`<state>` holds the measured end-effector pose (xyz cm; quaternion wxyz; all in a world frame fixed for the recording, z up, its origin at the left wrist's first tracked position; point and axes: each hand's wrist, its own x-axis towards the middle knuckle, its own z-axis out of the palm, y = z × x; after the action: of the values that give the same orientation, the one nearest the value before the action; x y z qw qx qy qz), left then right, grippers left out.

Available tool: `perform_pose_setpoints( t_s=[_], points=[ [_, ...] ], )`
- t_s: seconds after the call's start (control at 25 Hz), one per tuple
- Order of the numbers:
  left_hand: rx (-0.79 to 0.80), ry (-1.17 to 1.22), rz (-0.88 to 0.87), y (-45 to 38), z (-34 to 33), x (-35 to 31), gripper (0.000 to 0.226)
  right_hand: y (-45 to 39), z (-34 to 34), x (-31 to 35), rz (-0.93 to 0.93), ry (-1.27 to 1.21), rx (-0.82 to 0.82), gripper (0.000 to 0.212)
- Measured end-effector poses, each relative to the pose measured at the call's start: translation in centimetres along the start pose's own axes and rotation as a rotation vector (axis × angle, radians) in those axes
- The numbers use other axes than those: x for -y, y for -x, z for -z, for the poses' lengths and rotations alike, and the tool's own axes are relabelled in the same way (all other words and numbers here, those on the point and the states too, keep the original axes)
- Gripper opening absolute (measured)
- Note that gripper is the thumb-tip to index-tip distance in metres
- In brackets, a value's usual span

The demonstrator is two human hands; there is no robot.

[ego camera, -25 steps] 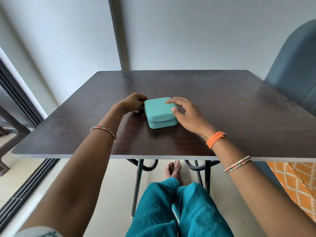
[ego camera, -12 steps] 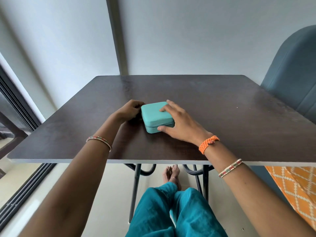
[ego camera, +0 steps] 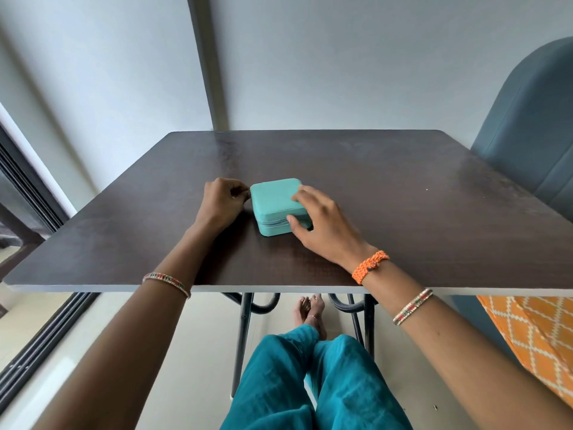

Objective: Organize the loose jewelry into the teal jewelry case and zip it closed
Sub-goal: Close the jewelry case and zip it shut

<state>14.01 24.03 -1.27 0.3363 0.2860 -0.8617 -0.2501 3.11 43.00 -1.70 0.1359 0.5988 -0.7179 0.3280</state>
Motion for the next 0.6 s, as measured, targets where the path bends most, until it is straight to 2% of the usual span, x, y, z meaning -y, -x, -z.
perform_pose_setpoints(
  t_s=[0.24, 0.36, 0.48, 0.6],
  points=[
    [-0.110, -0.087, 0.077, 2.4, -0.1, -0.9, 0.017, 0.1, 0.2, 0.9, -0.028, 0.065, 0.033, 0.024],
    [-0.157, -0.232, 0.174, 3.2, -0.4, -2.4, 0.021, 0.1, 0.2, 1.4, -0.098, 0.124, 0.062, 0.042],
    [-0.192, -0.372, 0.159, 4.3, -0.3, -2.9, 0.023, 0.2, -0.1, 2.3, -0.168, 0.206, 0.107, 0.064],
    [-0.210, -0.368, 0.155, 5.6, -0.1, -3.0, 0.023, 0.3, -0.4, 2.6, -0.219, 0.175, 0.060, 0.065]
  ],
)
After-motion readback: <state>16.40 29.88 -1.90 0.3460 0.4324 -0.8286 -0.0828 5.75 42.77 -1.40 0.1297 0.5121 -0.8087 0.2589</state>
